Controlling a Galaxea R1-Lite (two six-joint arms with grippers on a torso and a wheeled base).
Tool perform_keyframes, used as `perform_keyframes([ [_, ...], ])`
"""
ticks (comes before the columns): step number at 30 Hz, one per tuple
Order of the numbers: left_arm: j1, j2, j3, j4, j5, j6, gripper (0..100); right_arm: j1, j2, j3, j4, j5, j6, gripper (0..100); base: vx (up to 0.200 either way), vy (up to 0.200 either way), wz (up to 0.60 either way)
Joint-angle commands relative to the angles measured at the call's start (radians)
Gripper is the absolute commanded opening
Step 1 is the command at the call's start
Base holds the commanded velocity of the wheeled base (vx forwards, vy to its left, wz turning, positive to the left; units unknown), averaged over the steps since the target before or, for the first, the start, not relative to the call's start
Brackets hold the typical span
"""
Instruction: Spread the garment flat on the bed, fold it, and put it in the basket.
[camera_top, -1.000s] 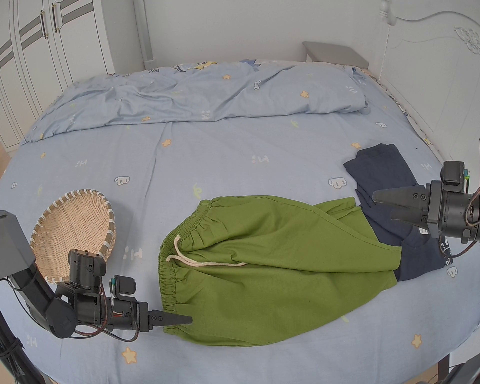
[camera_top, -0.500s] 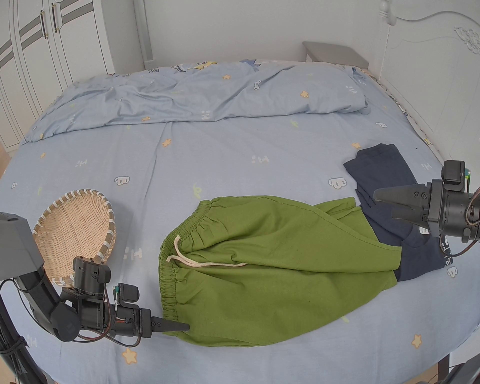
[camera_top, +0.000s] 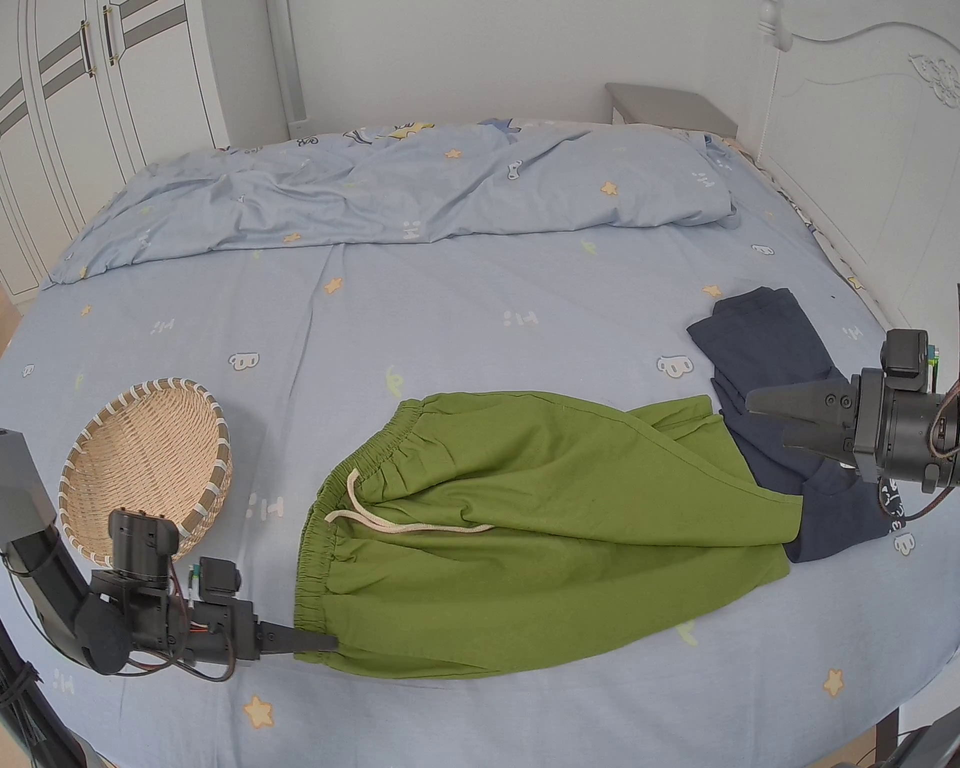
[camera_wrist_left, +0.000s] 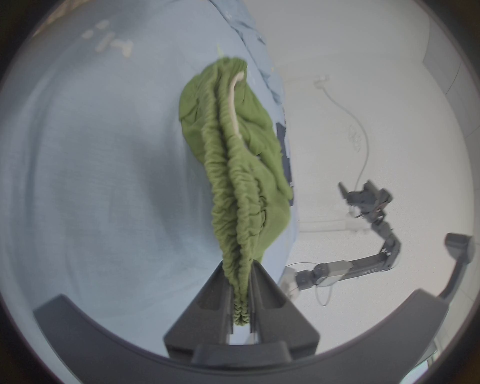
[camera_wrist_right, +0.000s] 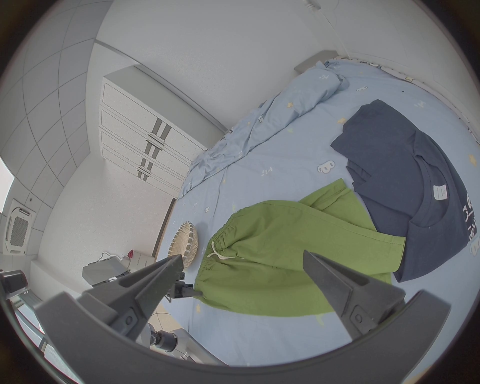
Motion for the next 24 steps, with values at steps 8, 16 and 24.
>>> perform_keyframes([
  [8, 0.254, -0.118, 0.095, 0.007, -0.187, -0.024, 0, -0.083, 0.044, 0.205, 0.007, 0.021, -0.078, 100, 0.0, 0.0, 0.0],
  [16, 0.27, -0.116, 0.118, -0.002, -0.187, -0.014, 0, -0.191, 0.125, 0.286, 0.001, 0.113, -0.176, 100, 0.0, 0.0, 0.0],
  [24, 0.276, -0.096, 0.108, -0.002, -0.188, 0.016, 0, -0.294, 0.285, 0.314, 0.001, 0.214, -0.299, 100, 0.0, 0.0, 0.0],
])
